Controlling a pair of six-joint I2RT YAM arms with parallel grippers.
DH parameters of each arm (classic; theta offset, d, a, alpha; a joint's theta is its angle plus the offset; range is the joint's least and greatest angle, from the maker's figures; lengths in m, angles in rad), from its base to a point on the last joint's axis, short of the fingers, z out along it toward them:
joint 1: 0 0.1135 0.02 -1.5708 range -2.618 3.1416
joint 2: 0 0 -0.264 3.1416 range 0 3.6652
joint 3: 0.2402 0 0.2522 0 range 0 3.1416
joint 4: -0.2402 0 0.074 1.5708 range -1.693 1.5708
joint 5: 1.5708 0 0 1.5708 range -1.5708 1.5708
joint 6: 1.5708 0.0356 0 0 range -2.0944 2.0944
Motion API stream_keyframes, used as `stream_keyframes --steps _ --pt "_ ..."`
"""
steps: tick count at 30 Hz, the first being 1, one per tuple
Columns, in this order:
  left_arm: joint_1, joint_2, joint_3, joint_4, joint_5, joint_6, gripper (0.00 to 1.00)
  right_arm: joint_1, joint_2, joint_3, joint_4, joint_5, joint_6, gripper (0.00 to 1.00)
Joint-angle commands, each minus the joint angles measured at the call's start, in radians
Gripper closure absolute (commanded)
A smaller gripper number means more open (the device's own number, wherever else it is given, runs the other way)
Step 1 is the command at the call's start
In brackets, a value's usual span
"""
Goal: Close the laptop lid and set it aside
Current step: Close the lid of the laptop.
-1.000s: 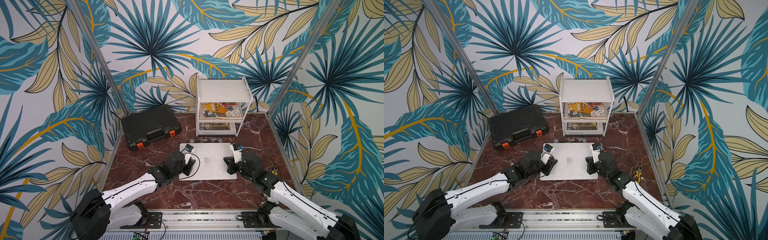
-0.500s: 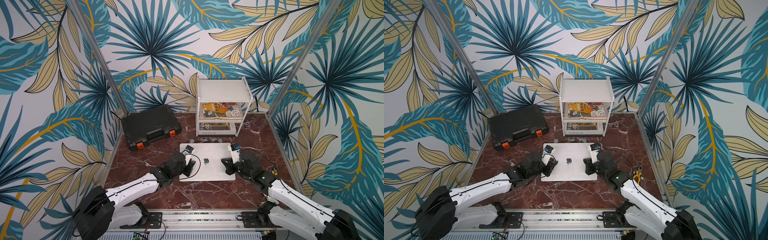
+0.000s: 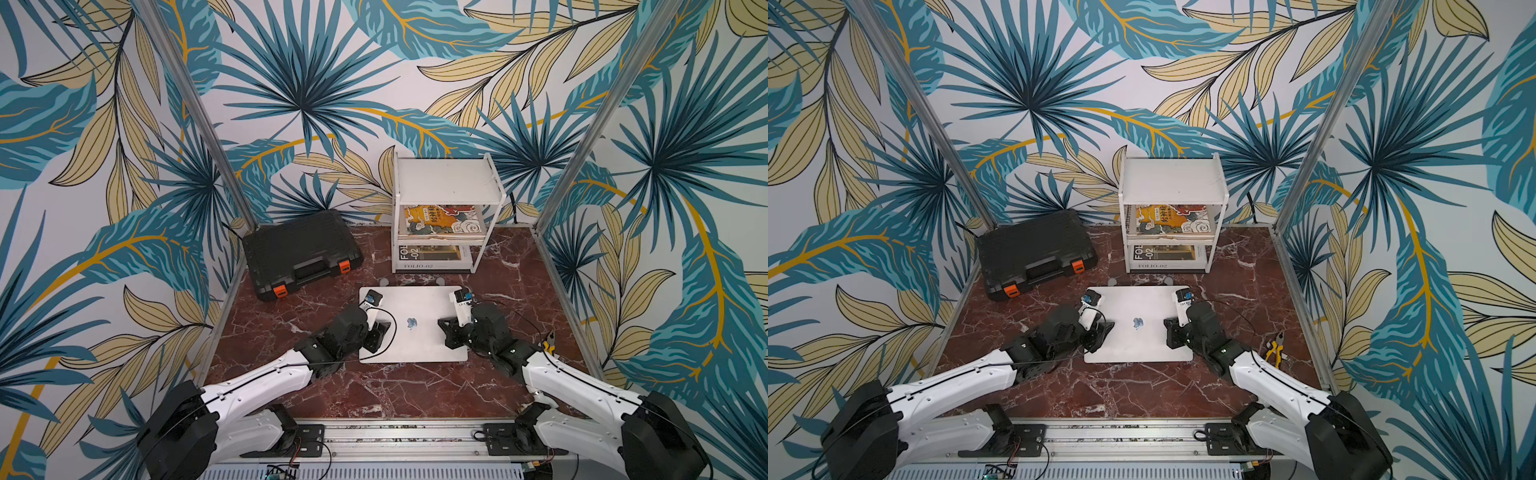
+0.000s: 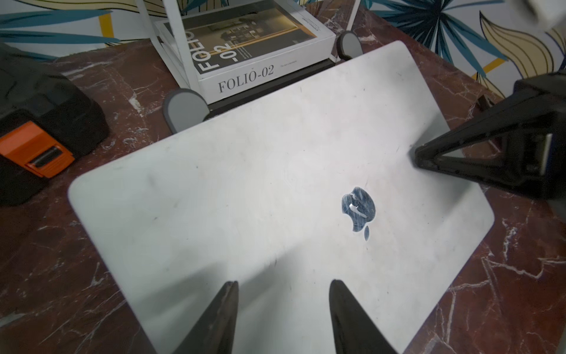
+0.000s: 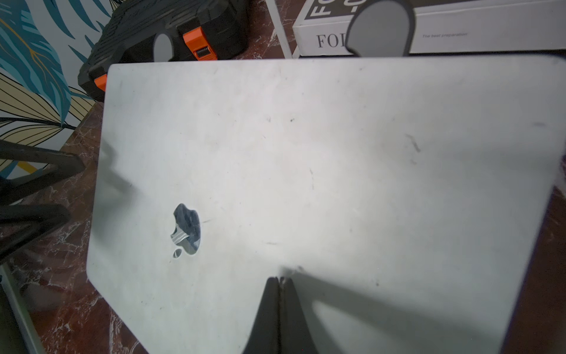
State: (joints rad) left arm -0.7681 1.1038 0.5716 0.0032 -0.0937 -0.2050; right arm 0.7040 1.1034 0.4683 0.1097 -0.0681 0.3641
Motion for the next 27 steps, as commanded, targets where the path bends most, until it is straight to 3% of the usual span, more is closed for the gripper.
stream_keyframes --steps 1,6,11,16,22,27 --pt "0.004 -0.107 -0.041 -0.005 -0.093 -0.018 0.41 0.005 0.009 -0.030 0.036 0.033 0.014 1.00" --pt "0.032 -0.215 -0.164 0.161 -0.131 -0.048 0.25 0.005 0.017 -0.041 0.065 0.047 0.019 1.00" --pt "0.205 -0.208 -0.194 0.222 0.077 -0.126 0.25 0.005 0.033 -0.058 0.107 0.059 0.030 1.00" --pt "0.318 -0.180 -0.227 0.330 0.200 -0.175 0.23 0.005 0.052 -0.065 0.127 0.063 0.036 1.00" --pt "0.476 -0.051 -0.256 0.532 0.435 -0.271 0.21 0.005 0.060 -0.074 0.151 0.069 0.040 1.00" --pt "0.566 0.152 -0.269 0.757 0.604 -0.375 0.17 0.005 0.065 -0.077 0.161 0.069 0.042 1.00"
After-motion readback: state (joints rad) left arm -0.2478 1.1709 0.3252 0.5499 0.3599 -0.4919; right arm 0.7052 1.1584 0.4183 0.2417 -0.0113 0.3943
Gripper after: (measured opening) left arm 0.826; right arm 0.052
